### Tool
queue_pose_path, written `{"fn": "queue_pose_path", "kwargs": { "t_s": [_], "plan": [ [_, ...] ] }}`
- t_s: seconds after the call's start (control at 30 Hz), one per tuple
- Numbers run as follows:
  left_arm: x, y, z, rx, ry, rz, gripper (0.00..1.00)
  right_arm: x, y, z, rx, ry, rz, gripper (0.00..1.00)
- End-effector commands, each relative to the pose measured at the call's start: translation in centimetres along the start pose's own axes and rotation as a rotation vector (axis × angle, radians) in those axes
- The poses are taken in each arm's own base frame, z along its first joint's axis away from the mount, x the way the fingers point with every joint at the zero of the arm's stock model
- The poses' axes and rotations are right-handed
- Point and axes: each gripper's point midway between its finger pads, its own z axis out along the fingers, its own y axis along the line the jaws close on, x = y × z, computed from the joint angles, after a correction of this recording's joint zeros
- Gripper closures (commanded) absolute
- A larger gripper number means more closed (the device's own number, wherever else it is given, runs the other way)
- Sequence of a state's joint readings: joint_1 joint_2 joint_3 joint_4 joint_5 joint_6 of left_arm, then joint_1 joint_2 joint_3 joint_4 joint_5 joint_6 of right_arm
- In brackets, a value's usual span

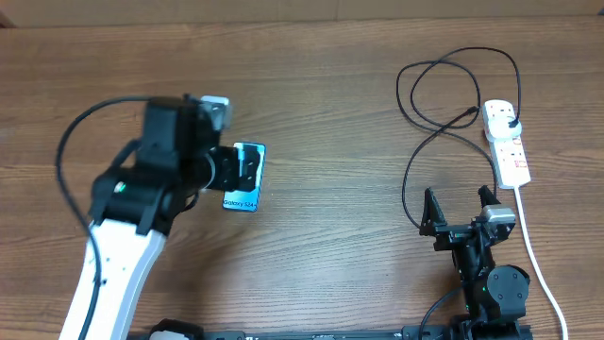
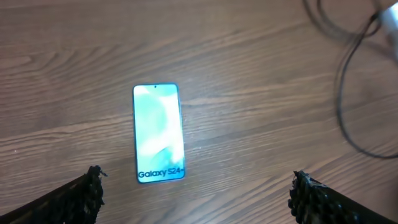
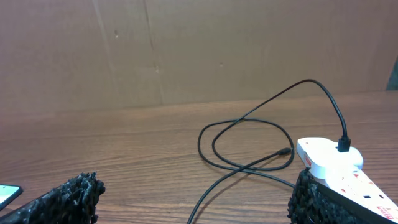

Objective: Plug charger to phone and switch on socket
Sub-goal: 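Move the left gripper over the blue-screen phone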

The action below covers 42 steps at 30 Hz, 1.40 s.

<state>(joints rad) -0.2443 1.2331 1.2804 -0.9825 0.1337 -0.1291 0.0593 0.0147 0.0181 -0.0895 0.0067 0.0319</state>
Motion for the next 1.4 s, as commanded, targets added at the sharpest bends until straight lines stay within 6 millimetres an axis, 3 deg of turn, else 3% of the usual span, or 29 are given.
{"fn": "queue_pose_path", "kwargs": {
  "t_s": [0.0, 0.37, 0.83, 1.07, 1.37],
  "plan": [
    [-0.1, 1.1, 1.8, -0.084, 0.054, 0.004, 0.0, 0.1, -0.1, 0.0, 0.003, -0.005, -0.003, 0.0],
    [3.2, 3.4, 9.2, -0.168, 0.294, -0.009, 0.0, 0.1, -0.1, 0.0, 0.003, -0.005, -0.003, 0.0],
    [9.2, 4.6, 18.1, -0.125, 0.585, 0.067, 0.01, 0.1, -0.1, 0.0, 0.003, -0.005, -0.003, 0.0],
    [10.4, 5.1, 20.3, -0.132, 0.621, 0.06, 0.0, 0.1, -0.1, 0.0, 0.003, -0.005, -0.003, 0.0],
    [9.0, 5.3, 21.5, -0.132, 0.546, 0.053, 0.0, 0.2, -0.1, 0.0, 0.003, -0.005, -0.003, 0.0]
  ]
}}
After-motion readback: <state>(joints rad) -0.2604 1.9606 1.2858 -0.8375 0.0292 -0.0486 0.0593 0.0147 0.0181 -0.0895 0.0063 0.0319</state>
